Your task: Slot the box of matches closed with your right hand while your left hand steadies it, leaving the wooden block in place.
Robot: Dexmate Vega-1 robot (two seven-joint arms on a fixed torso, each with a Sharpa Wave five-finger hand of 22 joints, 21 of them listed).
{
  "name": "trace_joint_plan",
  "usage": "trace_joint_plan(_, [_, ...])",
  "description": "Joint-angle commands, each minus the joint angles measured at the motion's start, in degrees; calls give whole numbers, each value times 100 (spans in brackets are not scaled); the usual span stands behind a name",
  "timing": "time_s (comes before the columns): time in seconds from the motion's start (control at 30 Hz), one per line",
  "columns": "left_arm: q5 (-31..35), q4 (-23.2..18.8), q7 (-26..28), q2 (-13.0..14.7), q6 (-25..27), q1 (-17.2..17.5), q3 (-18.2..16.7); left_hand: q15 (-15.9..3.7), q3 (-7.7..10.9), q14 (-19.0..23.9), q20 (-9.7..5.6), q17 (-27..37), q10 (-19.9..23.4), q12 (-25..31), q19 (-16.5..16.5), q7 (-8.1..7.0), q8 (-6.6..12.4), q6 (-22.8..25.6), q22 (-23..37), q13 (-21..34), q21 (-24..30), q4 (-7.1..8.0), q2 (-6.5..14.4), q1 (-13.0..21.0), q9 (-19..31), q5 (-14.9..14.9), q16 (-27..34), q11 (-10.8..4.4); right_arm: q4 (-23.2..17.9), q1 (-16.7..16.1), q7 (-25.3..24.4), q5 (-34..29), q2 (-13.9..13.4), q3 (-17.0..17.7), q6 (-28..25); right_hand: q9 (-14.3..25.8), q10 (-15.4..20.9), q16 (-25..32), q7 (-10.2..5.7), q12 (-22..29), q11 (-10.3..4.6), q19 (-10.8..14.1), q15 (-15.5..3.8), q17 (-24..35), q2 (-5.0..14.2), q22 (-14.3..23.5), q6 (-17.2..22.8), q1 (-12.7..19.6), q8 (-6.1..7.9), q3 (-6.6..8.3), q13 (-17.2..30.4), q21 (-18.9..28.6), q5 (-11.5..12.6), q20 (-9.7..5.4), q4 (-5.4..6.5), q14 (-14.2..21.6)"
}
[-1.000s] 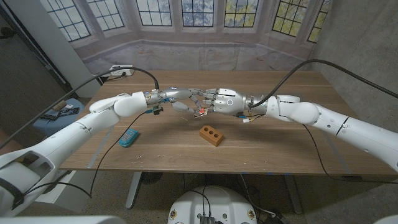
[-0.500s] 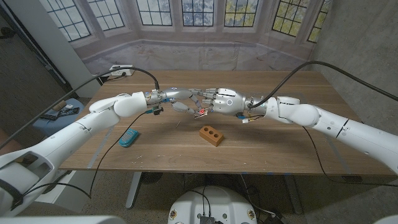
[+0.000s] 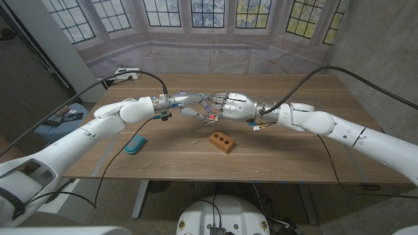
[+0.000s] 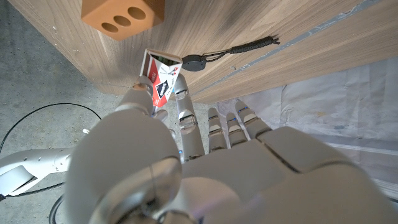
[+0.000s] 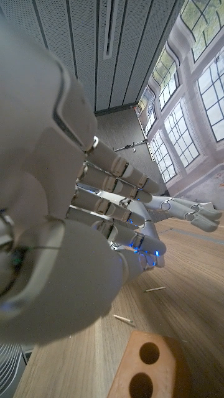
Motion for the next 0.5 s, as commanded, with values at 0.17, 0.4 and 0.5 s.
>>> trace_joint_plan(0.17, [34,-11,52,12,-10,30,-7,17,7,34,31,4,36,-17,17,-8,22,40,25,13,5,-11,79,24,35,-16,-6,24,-41,-83,40,10,42,11,-42,12,52,-8,-33,-5,13,-13,-944,22,27,11,2,-8,-5,-3,10,-3,41,-628,2,68])
trace_joint_plan(0.4, [32,-16,60,15,-8,45,-10,16,7,32,33,4,39,-16,16,-2,29,56,25,13,5,-12,80,24,35,-16,-6,27,-24,-99,57,11,92,3,-90,12,56,-12,-26,-4,23,-15,-944,25,27,11,-3,-7,-8,-7,10,-4,43,-631,0,70])
trace_joint_plan(0.5, [37,-6,67,16,-21,46,-9,21,8,31,30,4,39,-16,17,-2,29,58,25,13,6,-12,80,24,35,-16,-7,24,-26,-102,87,13,105,1,-106,12,46,-15,-33,-8,20,-12,-943,25,24,11,7,-8,-3,-10,10,-3,43,-625,0,67])
